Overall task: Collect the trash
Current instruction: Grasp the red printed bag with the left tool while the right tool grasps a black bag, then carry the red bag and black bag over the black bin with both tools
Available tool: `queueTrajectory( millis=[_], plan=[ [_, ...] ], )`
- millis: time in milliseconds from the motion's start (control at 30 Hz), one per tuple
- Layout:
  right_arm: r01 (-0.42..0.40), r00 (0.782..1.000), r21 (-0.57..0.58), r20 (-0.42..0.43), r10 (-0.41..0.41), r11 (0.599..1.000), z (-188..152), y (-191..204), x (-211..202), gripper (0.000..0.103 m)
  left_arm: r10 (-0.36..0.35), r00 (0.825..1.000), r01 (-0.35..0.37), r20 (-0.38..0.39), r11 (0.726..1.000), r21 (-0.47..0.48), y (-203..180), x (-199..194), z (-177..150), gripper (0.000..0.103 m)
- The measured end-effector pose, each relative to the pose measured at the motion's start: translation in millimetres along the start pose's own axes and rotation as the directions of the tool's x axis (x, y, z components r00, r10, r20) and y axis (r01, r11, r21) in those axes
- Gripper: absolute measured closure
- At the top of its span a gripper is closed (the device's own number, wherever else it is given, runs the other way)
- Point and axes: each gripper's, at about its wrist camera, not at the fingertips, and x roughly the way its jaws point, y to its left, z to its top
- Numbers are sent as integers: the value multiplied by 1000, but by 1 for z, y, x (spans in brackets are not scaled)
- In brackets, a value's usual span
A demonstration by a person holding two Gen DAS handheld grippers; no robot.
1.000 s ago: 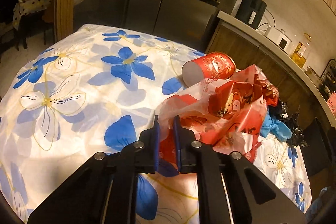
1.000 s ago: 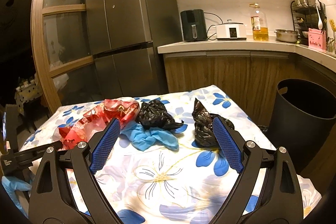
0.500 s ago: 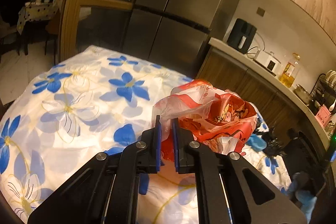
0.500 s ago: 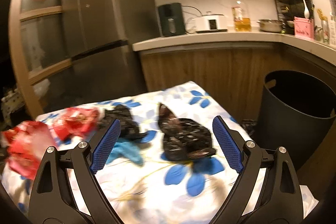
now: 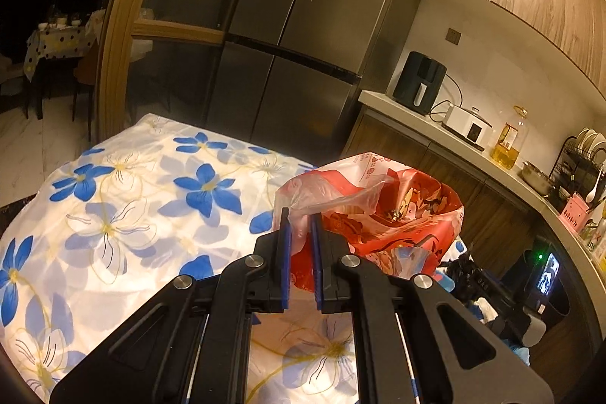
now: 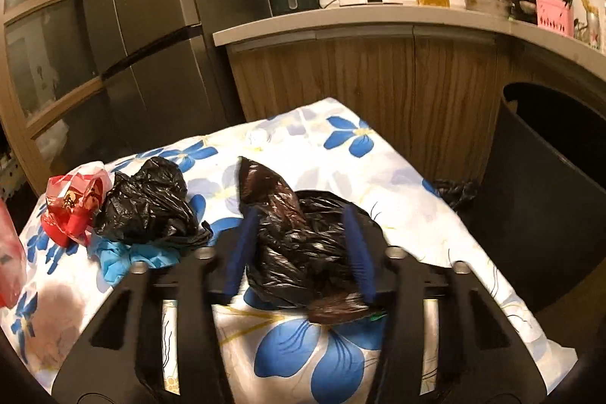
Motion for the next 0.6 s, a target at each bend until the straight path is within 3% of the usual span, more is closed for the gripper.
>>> queueTrajectory(
  millis=[67,133,600],
  plan=[
    [-6,1000,4,-2,6,1000,1,-2,0,92,-2,1000,2,7,1000,-4,-2,-1,1,94],
    [-21,1000,-2,-6,21,1000,0,-2,-2,96,-5,1000,5,8,1000,-1,-4,-2,2,94],
    [-89,986,-31,140,92,996,1,-9,-88,100,-34,999,34,24,999,31,-30,-19,0,94]
  ],
)
